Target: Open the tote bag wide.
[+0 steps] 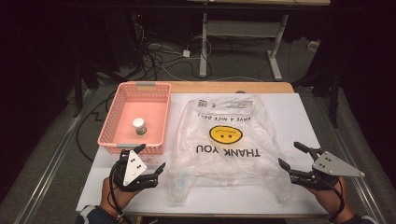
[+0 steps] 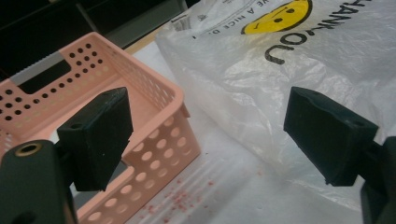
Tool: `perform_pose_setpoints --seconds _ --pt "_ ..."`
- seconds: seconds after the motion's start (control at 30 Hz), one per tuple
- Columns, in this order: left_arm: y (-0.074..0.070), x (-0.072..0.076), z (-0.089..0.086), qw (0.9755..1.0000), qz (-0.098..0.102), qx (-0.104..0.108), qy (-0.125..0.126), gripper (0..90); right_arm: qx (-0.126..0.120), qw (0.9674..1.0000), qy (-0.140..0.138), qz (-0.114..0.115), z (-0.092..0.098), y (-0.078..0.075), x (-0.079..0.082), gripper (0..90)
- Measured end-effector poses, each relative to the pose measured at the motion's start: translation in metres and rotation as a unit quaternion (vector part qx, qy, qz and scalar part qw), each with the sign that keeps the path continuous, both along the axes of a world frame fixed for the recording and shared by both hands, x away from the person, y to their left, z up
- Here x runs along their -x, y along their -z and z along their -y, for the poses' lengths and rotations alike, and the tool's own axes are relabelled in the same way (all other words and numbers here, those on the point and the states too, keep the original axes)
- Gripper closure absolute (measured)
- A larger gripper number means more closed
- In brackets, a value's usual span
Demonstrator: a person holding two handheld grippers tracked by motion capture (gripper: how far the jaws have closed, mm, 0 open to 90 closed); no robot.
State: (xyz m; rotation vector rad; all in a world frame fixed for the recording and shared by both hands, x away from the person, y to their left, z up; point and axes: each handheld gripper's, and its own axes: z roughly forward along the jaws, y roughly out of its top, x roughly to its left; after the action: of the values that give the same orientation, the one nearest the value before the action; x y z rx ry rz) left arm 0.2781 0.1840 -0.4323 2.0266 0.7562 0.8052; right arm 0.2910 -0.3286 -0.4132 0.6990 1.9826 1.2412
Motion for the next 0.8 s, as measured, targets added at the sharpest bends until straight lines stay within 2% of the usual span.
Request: perform_pose_setpoints --seconds 0.17,0.23,0.47,0.6,0.67,0.73,0.8 --pt "0.005 -0.002 0.005 0.9999 -0.011 -0.007 0.008 15.2 0.016 0.9999 0.002 -0.003 -0.001 0.003 -0.002 26.0" --pt "0.008 -0.002 0.006 0.9997 -0.016 -0.018 0.010 15.2 0.019 0.9998 0.005 -0.002 -0.001 0.004 -0.004 26.0" --pt "0.005 -0.003 -0.002 0.9998 -0.009 -0.016 0.002 15.5 0.037 0.9991 0.022 -0.007 0.003 0.009 -0.019 29.9" --pt "0.005 -0.003 -0.003 0.9998 -0.009 -0.015 -0.001 15.4 0.062 0.9973 0.039 -0.008 0.005 0.008 -0.039 30.2" --pt "0.005 -0.003 -0.004 0.9999 -0.009 -0.014 0.000 15.3 0.058 0.9971 0.046 -0.020 0.007 0.004 -0.052 30.6" --pt "0.006 -0.005 -0.004 0.9998 -0.011 -0.017 0.000 15.2 0.057 0.9968 0.052 -0.019 0.006 0.000 -0.069 31.8" --pt "0.006 -0.006 -0.003 0.9997 -0.012 -0.019 0.001 15.2 0.055 0.9964 0.055 -0.035 0.003 -0.003 -0.089 32.0"
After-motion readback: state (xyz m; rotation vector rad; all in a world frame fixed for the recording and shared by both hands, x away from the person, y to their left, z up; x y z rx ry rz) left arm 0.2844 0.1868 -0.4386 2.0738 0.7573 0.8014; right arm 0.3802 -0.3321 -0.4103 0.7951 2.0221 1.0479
